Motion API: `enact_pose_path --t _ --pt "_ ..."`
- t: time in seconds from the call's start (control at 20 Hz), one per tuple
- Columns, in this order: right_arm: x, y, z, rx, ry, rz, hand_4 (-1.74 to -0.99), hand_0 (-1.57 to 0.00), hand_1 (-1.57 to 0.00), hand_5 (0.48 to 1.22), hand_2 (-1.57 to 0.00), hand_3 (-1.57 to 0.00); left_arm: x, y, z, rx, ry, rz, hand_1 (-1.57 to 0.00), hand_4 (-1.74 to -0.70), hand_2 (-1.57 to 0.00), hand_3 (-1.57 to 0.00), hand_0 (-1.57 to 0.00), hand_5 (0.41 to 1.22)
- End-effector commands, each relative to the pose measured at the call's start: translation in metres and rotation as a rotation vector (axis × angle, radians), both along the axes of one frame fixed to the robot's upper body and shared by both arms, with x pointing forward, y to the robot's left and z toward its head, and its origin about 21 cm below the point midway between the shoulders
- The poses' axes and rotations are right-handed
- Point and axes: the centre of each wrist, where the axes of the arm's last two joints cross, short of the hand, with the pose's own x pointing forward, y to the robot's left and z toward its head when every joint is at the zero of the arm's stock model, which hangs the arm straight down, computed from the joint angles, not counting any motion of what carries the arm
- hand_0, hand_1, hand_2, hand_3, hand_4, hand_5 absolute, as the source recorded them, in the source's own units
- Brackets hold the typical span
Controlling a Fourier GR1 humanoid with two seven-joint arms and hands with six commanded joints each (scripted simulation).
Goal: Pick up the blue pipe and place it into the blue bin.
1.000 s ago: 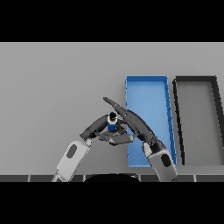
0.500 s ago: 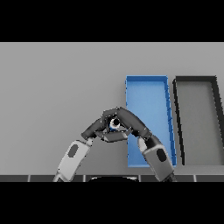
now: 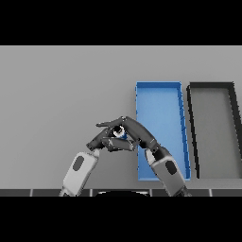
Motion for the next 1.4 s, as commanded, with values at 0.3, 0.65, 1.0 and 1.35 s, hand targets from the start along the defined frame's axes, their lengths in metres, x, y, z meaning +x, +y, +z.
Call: enact_pose_path --t 0.3,0.65,1.0,1.35 --pt "-0.005 0.006 -0.002 -0.003 -0.003 -0.040 -1.736 -1.56 -1.56 1.205 -1.56 -1.55 -0.001 0.007 -0.002 0.077 -0.056 0.001 -0.86 -1.37 -0.83 -0.75 -0.94 1.221" --pt "-0.006 0.006 -0.001 -0.033 0.001 -0.081 -1.740 -1.57 -1.57 1.218 -1.57 -1.57 0.003 0.010 -0.003 0.179 -0.012 0.014 -0.18 -1.00 -0.17 -0.16 -0.20 0.770" --pt "-0.004 0.004 0.000 0.074 0.028 -0.063 -1.741 -1.57 -1.57 1.220 -1.57 -1.57 0.001 0.011 -0.009 0.202 0.024 0.044 -0.04 -0.94 -0.04 -0.03 -0.04 0.495" --pt "0.007 -0.007 0.049 0.246 0.051 -0.033 -1.741 -1.57 -1.57 1.221 -1.57 -1.57 0.001 0.013 -0.009 0.229 0.041 0.041 -0.01 -0.91 -0.01 -0.01 -0.01 0.450"
